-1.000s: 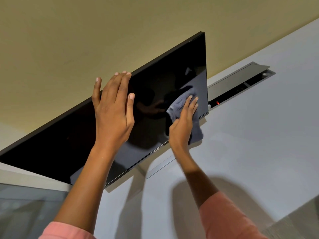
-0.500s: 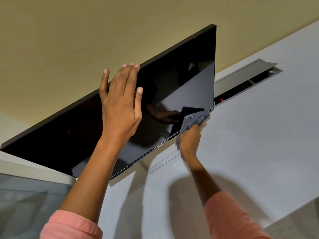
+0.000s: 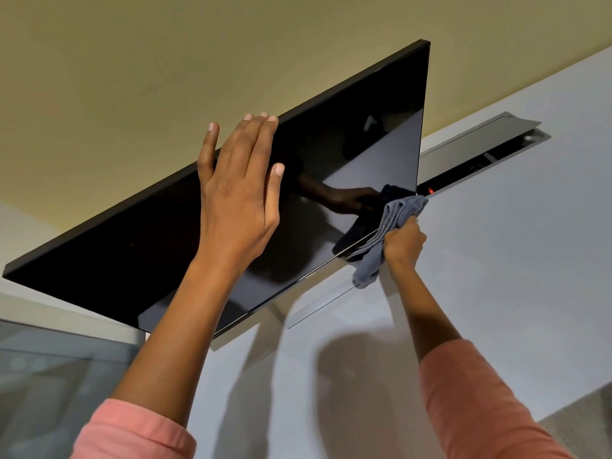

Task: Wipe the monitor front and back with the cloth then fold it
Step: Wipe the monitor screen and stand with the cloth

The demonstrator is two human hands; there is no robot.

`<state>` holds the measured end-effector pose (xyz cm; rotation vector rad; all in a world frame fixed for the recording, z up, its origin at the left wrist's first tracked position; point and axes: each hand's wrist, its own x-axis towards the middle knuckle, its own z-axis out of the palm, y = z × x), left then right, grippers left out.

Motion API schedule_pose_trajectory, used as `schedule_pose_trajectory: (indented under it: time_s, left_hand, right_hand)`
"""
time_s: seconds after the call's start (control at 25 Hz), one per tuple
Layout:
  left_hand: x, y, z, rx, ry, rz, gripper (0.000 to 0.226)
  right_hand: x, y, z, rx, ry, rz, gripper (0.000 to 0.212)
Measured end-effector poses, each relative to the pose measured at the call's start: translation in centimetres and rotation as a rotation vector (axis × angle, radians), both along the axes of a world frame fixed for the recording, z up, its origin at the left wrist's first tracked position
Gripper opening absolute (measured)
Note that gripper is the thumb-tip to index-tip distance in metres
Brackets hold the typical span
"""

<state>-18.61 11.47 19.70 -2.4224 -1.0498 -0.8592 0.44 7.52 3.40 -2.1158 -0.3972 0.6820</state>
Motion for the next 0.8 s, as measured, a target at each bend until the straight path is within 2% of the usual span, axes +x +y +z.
schedule_pose_trajectory:
  time_s: [0.32, 0.48, 0.68, 0.8]
  left_hand:
    - [-0.6, -0.3, 0.6, -0.029, 0.111, 0.003, 0.048]
    - [-3.2, -0.8, 1.1, -0.045, 0.218, -0.016, 0.051]
    - [-8.3, -4.9, -2.5, -0.109, 0.119, 0.161, 0.079]
    - [-11.0, -7.1, -6.0, -0.219, 0.054, 0.220, 0.083]
  right_hand:
    - [-8.2, -2.3, -1.7, 0.088, 0.055, 0.208, 0.052]
    - [-13.3, -3.7, -2.2, 0.097, 0.048, 0.358, 0.043]
    - [-18.2, -5.2, -2.9, 0.125, 0.124, 0.447, 0.040]
    - [-20.5, -6.0, -3.2, 0.123, 0.127, 0.560, 0.041]
